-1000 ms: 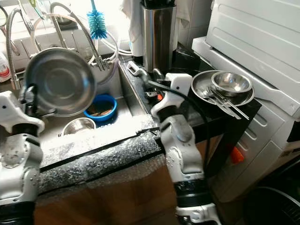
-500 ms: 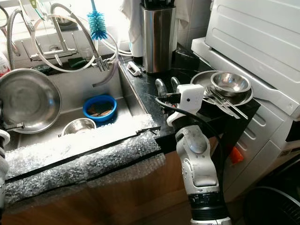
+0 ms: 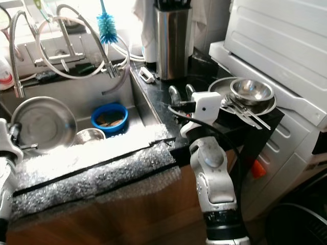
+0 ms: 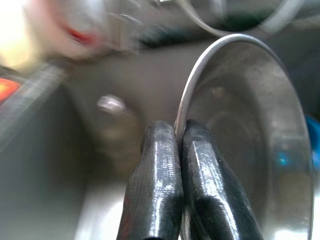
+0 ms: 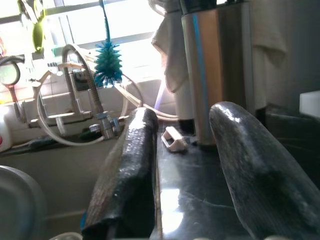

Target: Kitchen organization

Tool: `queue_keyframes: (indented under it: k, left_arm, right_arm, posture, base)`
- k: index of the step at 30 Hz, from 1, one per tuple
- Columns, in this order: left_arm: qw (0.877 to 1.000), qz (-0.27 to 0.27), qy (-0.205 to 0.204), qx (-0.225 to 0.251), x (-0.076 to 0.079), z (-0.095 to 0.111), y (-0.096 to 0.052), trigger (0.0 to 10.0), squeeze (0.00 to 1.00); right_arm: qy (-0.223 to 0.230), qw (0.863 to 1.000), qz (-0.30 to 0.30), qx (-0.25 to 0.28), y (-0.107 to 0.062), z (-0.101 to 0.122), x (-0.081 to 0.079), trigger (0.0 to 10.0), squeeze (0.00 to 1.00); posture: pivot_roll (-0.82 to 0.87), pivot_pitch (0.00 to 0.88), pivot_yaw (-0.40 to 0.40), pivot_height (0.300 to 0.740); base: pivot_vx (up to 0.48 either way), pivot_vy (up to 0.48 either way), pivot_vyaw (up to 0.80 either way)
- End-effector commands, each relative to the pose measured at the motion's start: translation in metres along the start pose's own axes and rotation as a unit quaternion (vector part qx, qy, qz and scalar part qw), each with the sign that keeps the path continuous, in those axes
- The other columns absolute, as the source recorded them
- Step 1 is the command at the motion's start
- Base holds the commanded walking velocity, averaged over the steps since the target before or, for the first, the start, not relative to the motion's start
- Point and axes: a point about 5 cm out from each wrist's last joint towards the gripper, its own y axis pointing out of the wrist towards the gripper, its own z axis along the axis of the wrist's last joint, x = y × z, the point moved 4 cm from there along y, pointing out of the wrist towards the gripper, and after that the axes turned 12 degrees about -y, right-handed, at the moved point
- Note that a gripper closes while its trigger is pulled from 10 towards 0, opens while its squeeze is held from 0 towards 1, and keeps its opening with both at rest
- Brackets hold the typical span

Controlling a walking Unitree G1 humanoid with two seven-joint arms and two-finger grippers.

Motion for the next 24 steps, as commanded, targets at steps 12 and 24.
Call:
queue_keyframes:
  k: [12,24]
  left_arm:
    - [0.991,-0.056,-0.010,-0.125,0.022,-0.031,0.012,10.0,0.00]
    - [0.970,-0.068,-0.013,-0.232,0.027,-0.071,0.001,10.0,0.00]
  right_arm:
    - [0.003,1.000,0.025,0.004,0.006,0.006,-0.013,10.0,0.00]
    - [0.002,0.999,0.037,-0.006,0.006,0.003,-0.017,10.0,0.00]
  posture:
    - [-0.12,0.000,0.081,0.740]
    - [-0.12,0.000,0.081,0.740]
  base:
    - [0.000,0.000,0.00]
    - [0.000,0.000,0.00]
